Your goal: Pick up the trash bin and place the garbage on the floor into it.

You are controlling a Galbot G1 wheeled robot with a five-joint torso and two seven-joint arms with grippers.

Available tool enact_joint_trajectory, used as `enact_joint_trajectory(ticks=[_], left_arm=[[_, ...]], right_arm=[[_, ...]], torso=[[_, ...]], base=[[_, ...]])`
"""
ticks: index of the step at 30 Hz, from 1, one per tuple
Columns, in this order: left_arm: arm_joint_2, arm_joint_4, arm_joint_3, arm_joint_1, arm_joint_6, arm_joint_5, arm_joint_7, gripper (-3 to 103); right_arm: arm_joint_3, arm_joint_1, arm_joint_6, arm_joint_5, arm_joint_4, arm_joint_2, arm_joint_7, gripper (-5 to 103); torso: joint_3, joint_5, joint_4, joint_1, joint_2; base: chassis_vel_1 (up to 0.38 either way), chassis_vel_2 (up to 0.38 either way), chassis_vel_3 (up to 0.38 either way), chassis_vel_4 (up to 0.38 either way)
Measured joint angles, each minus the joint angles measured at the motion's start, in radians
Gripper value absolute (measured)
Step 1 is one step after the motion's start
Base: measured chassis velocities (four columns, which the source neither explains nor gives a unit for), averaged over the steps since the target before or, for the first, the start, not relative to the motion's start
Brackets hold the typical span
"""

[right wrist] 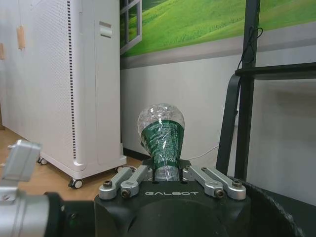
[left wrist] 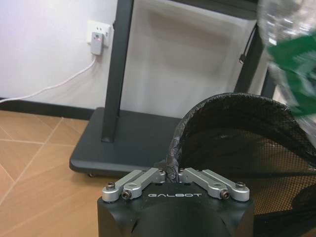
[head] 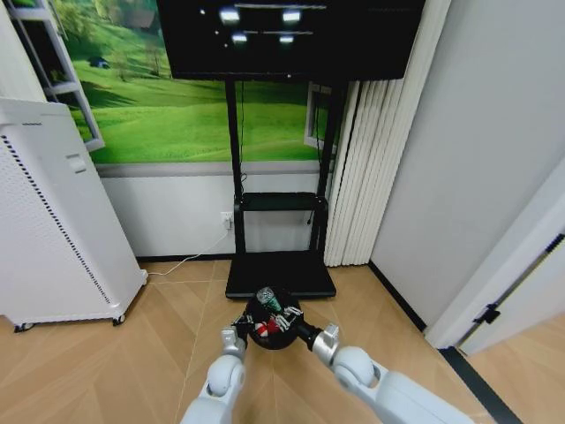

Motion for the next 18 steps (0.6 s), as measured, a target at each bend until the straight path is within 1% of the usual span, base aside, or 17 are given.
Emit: enact_joint_trajectory(ticks=[3,4,5,8,10,12,13,14,15,17,18], left_arm=[[-0.003,0.000,0.004,0.016,0.000,0.011,0.002,3],[-0.004,-0.002,0.004,0.021,0.000,0.013,0.003,3],[-0.004,-0.002,0.004,0.021,0.000,0.013,0.003,3],[0.000,-0.009,-0.001,0.026,0.000,0.014,0.005,3],[0.003,-0.011,-0.003,0.026,0.000,0.014,0.005,3],[0.007,-0.017,-0.005,0.026,0.000,0.012,0.006,3],[0.007,-0.017,-0.005,0.026,0.000,0.012,0.006,3],[0.008,-0.018,-0.007,0.026,0.000,0.011,0.006,3],[0.008,-0.018,-0.007,0.026,0.000,0.011,0.006,3],[0.009,-0.021,-0.008,0.030,0.000,0.011,0.007,3],[0.009,-0.021,-0.008,0.030,0.000,0.011,0.007,3]], right_arm=[[-0.006,0.015,0.001,-0.001,-0.014,0.003,0.005,21],[-0.007,0.019,0.000,0.003,-0.015,0.002,0.011,19],[-0.007,0.019,0.000,0.003,-0.015,0.002,0.011,19],[-0.005,0.021,-0.011,0.014,-0.015,-0.005,0.013,34],[-0.003,0.021,-0.013,0.017,-0.015,-0.007,0.012,34],[0.002,0.018,-0.016,0.020,-0.014,-0.012,0.007,45],[0.002,0.018,-0.016,0.020,-0.014,-0.012,0.007,45],[0.004,0.015,-0.016,0.020,-0.013,-0.014,0.004,50],[0.004,0.015,-0.016,0.020,-0.013,-0.014,0.004,50],[0.008,0.008,-0.017,0.021,-0.010,-0.016,0.000,61],[0.008,0.008,-0.017,0.021,-0.010,-0.016,0.000,61]], torso=[[0.000,0.0000,0.0001,0.000,0.000],[0.000,0.0000,0.0001,0.000,0.000],[0.000,0.0000,0.0001,0.000,0.000],[0.000,0.0000,-0.0001,0.000,0.000],[0.000,0.0000,-0.0001,0.000,0.000],[0.000,0.0000,0.0000,0.000,0.000],[0.000,0.0000,0.0000,0.000,0.000],[0.000,0.0000,0.0000,0.000,0.000],[0.000,0.0000,0.0000,0.000,0.000],[0.000,0.0000,0.0000,0.000,0.000],[0.000,0.0000,0.0000,0.000,0.000]], base=[[0.000,0.000,0.000,0.000],[0.000,0.000,0.000,0.000],[0.000,0.000,0.000,0.000],[0.000,0.000,0.000,0.000],[0.000,0.000,0.000,0.000],[0.000,0.000,0.000,0.000],[0.000,0.000,0.000,0.000],[0.000,0.000,0.000,0.000],[0.000,0.000,0.000,0.000],[0.000,0.000,0.000,0.000],[0.000,0.000,0.000,0.000]])
